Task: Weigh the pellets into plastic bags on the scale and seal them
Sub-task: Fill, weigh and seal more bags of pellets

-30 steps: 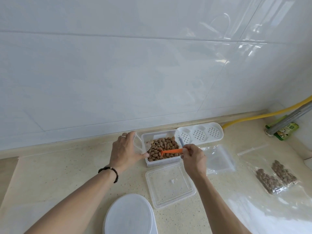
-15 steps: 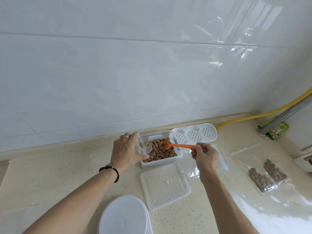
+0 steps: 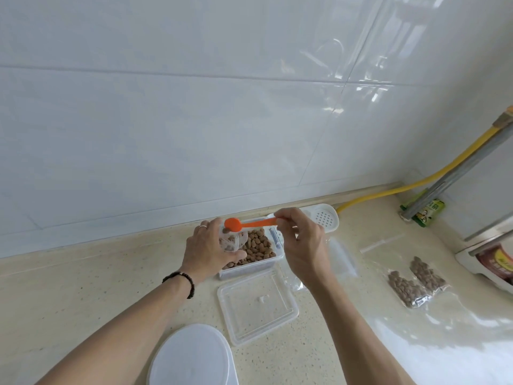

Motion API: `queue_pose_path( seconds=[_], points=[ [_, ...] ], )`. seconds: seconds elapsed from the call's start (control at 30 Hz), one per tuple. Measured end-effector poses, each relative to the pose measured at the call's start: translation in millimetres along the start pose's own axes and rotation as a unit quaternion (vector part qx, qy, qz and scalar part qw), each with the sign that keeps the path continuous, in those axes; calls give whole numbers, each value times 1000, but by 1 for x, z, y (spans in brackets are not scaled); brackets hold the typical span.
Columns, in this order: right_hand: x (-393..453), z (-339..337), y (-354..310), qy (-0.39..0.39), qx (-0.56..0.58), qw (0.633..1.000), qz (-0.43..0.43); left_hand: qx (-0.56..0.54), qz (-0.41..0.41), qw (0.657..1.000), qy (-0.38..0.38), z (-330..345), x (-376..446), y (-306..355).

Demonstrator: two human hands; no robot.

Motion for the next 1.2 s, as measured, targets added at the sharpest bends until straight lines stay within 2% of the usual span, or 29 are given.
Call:
queue_pose_path(
  seconds=[0.13, 0.3, 0.47, 0.6, 0.7, 0.8, 0.97, 1.2],
  points=[
    [2, -4, 0, 24, -4, 1000, -19, -20, -13, 1000, -3, -1, 1, -3],
    [3, -5, 19, 108, 25, 991, 71, -4, -19, 1000, 15, -4, -1, -9],
    [-5, 14, 61, 92, -31, 977, 188, 18, -37, 999, 21, -8, -10, -30],
    [-9, 37, 78, 48, -42, 970, 234, 35, -28, 999, 13, -10, -16, -44],
    [-6, 53, 82, -3, 13, 968, 252, 47, -20, 999, 14, -9, -16, -49],
    [-4, 61, 84, -17, 77, 955, 286, 53, -19, 998, 10, -8, -15, -51],
    [-7, 59, 90, 40, 190, 913, 358, 64, -8, 998, 19, -9, -14, -49],
    [-15, 38, 94, 96, 295, 867, 390, 87, -6, 996, 27, -8, -10, -42]
  ],
)
Point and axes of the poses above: each hand's wrist, its own x-axis towards the middle knuckle, its own z-axis out of the palm, y = z × x, the point moved 2 cm from there along x, towards the middle knuckle, and after that the axes turned 13 degrees about -y, right-handed, at the moved point
